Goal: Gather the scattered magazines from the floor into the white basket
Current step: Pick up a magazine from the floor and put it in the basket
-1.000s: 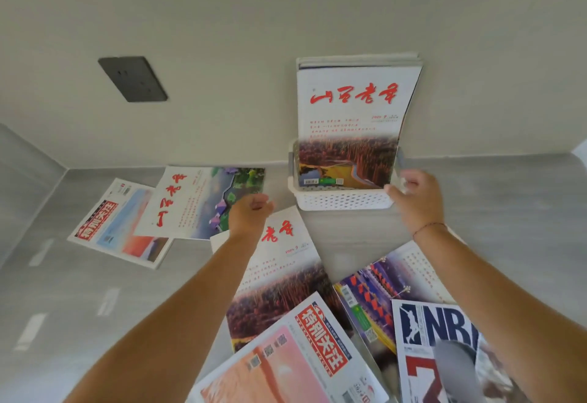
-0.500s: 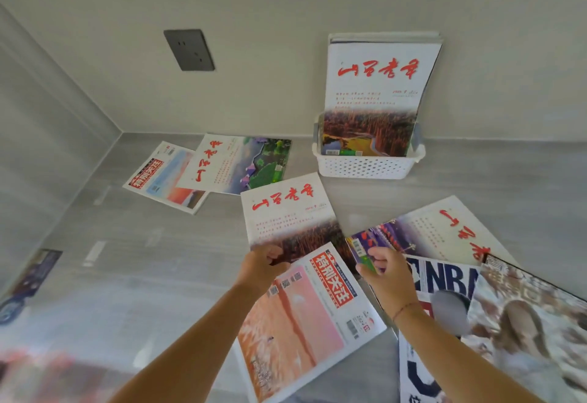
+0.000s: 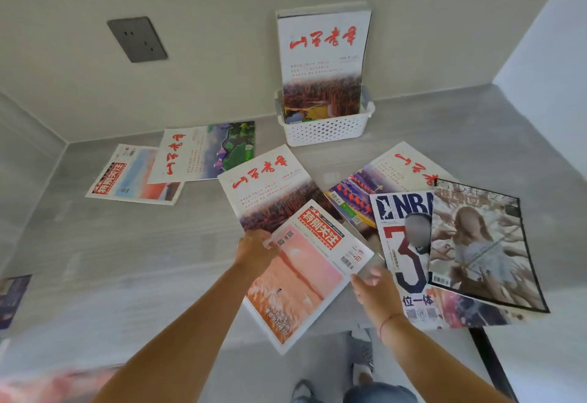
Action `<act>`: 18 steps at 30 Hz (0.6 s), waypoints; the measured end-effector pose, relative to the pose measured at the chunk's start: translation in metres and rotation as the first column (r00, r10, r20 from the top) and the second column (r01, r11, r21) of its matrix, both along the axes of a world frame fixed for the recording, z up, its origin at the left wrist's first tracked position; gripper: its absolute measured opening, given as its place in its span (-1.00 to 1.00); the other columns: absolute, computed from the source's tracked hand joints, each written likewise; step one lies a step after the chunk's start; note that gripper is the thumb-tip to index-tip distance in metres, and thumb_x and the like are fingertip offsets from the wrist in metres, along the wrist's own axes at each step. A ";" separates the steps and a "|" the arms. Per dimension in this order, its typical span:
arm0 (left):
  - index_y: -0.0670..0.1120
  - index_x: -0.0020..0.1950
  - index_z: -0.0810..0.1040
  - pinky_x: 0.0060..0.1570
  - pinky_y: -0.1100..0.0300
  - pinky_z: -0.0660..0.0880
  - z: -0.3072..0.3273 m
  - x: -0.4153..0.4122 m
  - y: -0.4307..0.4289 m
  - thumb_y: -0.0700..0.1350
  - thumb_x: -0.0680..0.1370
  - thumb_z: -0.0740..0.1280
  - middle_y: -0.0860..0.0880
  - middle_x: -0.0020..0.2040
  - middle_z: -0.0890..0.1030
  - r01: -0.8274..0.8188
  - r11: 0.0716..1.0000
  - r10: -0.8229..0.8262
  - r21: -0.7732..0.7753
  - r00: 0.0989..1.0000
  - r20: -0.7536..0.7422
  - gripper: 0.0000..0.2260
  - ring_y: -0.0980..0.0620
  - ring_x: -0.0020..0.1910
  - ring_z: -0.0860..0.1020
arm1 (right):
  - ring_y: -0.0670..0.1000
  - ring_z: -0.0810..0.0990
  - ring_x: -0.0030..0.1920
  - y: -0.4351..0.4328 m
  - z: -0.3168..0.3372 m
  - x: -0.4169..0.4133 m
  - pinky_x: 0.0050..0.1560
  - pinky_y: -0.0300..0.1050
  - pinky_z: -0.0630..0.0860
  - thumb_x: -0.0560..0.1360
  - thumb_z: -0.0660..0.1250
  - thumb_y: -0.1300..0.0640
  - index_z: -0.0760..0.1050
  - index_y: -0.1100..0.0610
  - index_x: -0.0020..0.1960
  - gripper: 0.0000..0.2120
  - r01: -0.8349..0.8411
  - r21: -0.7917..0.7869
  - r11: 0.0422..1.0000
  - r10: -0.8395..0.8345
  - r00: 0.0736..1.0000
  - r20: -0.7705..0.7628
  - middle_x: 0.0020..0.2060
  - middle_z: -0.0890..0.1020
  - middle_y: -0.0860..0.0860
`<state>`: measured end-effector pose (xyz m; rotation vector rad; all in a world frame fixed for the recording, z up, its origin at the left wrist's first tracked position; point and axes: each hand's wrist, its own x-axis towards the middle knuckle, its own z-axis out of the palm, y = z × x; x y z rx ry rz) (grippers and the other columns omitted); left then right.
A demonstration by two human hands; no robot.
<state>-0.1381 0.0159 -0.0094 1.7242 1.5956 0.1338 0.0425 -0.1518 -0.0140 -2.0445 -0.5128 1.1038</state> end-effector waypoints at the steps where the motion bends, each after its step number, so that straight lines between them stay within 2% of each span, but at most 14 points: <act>1: -0.12 0.20 0.52 -0.36 0.22 0.45 0.000 -0.001 -0.002 -0.14 0.45 0.38 -0.13 0.15 0.58 0.003 1.000 -0.003 -0.010 1.000 0.013 -0.68 -0.07 -0.14 0.58 | -0.01 0.53 -0.09 -0.001 -0.001 -0.005 -0.17 -0.19 0.55 0.48 0.31 0.11 0.25 0.24 0.38 -0.47 0.015 -0.003 1.000 -0.016 0.999 -0.047 0.05 0.56 0.10; 3: -0.13 0.23 0.49 -0.37 0.25 0.43 0.002 -0.002 -0.002 -0.14 0.45 0.39 -0.15 0.14 0.58 -0.009 0.999 0.011 -0.049 0.999 0.040 -0.64 -0.06 -0.15 0.58 | -0.08 0.49 -0.19 0.002 0.000 -0.015 -0.29 -0.29 0.46 0.48 0.31 0.11 0.29 0.20 0.36 -0.51 0.069 0.006 0.998 -0.068 0.990 -0.123 0.08 0.59 0.09; 4: -0.13 0.26 0.47 -0.34 0.22 0.46 0.003 -0.003 -0.002 -0.14 0.45 0.40 -0.15 0.14 0.58 -0.020 0.997 0.023 -0.076 0.999 0.037 -0.61 -0.07 -0.11 0.59 | -0.05 0.53 -0.15 0.004 0.000 -0.018 -0.29 -0.30 0.45 0.48 0.32 0.11 0.29 0.20 0.36 -0.50 0.103 0.006 0.995 -0.101 0.985 -0.139 0.13 0.58 0.11; 7: -0.15 0.30 0.45 -0.11 0.04 0.59 0.001 -0.011 -0.001 -0.15 0.44 0.42 -0.17 0.15 0.59 -0.057 0.982 0.069 -0.182 0.996 0.060 -0.56 -0.13 -0.05 0.61 | 0.09 0.57 0.13 0.008 -0.001 -0.025 -0.08 -0.17 0.56 0.48 0.32 0.12 0.28 0.21 0.38 -0.48 0.165 -0.009 0.986 -0.165 0.976 -0.142 0.19 0.56 0.14; 9: -0.16 0.28 0.49 -0.14 0.06 0.59 -0.001 -0.015 -0.004 -0.20 0.45 0.42 -0.17 0.15 0.60 -0.045 0.972 0.076 -0.229 0.989 0.128 -0.60 -0.11 -0.09 0.61 | 0.09 0.56 0.14 0.009 0.000 -0.028 0.00 -0.12 0.56 0.49 0.31 0.12 0.35 0.21 0.31 -0.57 0.142 -0.003 0.990 -0.141 0.980 -0.143 0.18 0.57 0.12; 12: -0.12 0.29 0.49 -0.24 0.17 0.52 0.001 -0.018 -0.009 -0.22 0.51 0.35 -0.14 0.16 0.60 0.020 0.972 0.037 -0.233 0.971 0.238 -0.65 -0.07 -0.08 0.57 | 0.00 0.57 -0.01 0.009 0.002 -0.030 -0.25 -0.31 0.48 0.50 0.29 0.14 0.45 0.14 0.09 -0.82 0.073 0.015 0.997 -0.071 0.991 -0.118 0.11 0.60 0.05; 13: -0.11 0.26 0.52 -0.22 0.16 0.52 0.003 -0.019 -0.010 -0.21 0.51 0.34 -0.14 0.14 0.61 0.029 0.974 0.034 -0.224 0.962 0.272 -0.69 -0.07 -0.08 0.58 | -0.01 0.56 -0.03 0.010 0.002 -0.030 -0.27 -0.31 0.47 0.50 0.29 0.15 0.45 0.14 0.08 -0.82 0.069 0.019 0.997 -0.066 0.991 -0.116 0.10 0.60 0.05; 14: -0.11 0.22 0.54 -0.21 0.16 0.53 0.006 -0.021 -0.010 -0.20 0.51 0.35 -0.13 0.12 0.62 0.028 0.975 0.041 -0.221 0.952 0.303 -0.72 -0.06 -0.08 0.58 | 0.00 0.56 -0.02 0.011 0.002 -0.029 -0.21 -0.26 0.51 0.49 0.29 0.15 0.44 0.18 0.13 -0.77 0.071 0.021 0.997 -0.067 0.990 -0.121 0.09 0.60 0.05; 16: -0.10 0.19 0.57 -0.20 0.17 0.53 0.014 -0.024 -0.009 -0.18 0.50 0.37 -0.11 0.10 0.64 0.034 0.969 0.065 -0.245 0.921 0.384 -0.73 -0.05 -0.08 0.60 | 0.08 0.56 0.06 0.015 0.004 -0.026 0.04 -0.05 0.57 0.47 0.32 0.14 0.38 0.26 0.27 -0.58 0.108 -0.011 0.994 -0.108 0.982 -0.153 0.09 0.58 0.09; 18: -0.11 0.22 0.57 -0.18 0.19 0.54 0.025 -0.026 -0.005 -0.17 0.50 0.37 -0.09 0.09 0.65 0.064 0.956 0.082 -0.286 0.880 0.469 -0.71 -0.05 -0.06 0.60 | 0.15 0.54 0.14 0.019 0.007 -0.022 0.22 0.11 0.49 0.46 0.34 0.14 0.39 0.25 0.26 -0.59 0.127 -0.027 0.992 -0.129 0.968 -0.215 0.10 0.57 0.14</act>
